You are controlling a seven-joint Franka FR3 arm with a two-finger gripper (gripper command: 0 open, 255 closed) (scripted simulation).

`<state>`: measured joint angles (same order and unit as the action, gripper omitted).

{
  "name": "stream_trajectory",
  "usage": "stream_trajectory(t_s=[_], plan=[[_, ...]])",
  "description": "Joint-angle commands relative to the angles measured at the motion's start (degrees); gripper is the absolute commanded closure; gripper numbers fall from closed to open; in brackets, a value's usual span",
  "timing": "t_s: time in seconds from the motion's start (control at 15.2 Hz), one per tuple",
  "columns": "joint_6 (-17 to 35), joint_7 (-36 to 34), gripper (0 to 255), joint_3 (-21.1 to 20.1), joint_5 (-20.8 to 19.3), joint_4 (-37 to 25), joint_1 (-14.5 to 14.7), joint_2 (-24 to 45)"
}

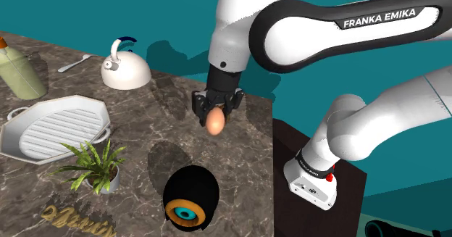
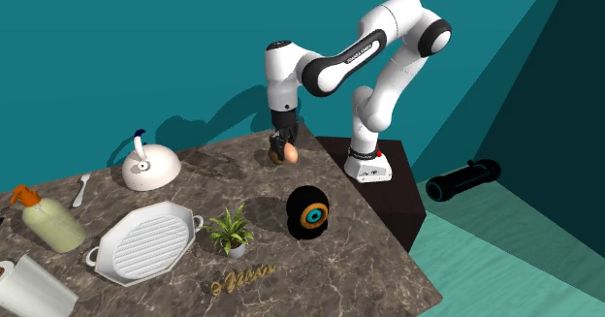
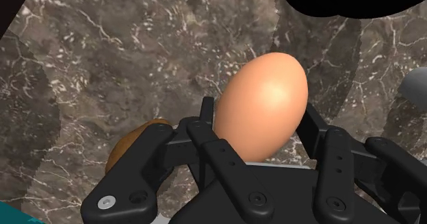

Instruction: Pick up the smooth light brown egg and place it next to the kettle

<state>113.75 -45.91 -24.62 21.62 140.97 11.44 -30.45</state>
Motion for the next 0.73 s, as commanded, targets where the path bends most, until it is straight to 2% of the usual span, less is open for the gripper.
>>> stream_trajectory(t_s=[0.0, 0.66], plan=[[-1.64, -0.27, 255, 0.30, -0.27, -1.29, -0.07, -0.35], [-9.43, -1.38, 255, 1.85, -1.58, -8.09, -0.49, -1.39]])
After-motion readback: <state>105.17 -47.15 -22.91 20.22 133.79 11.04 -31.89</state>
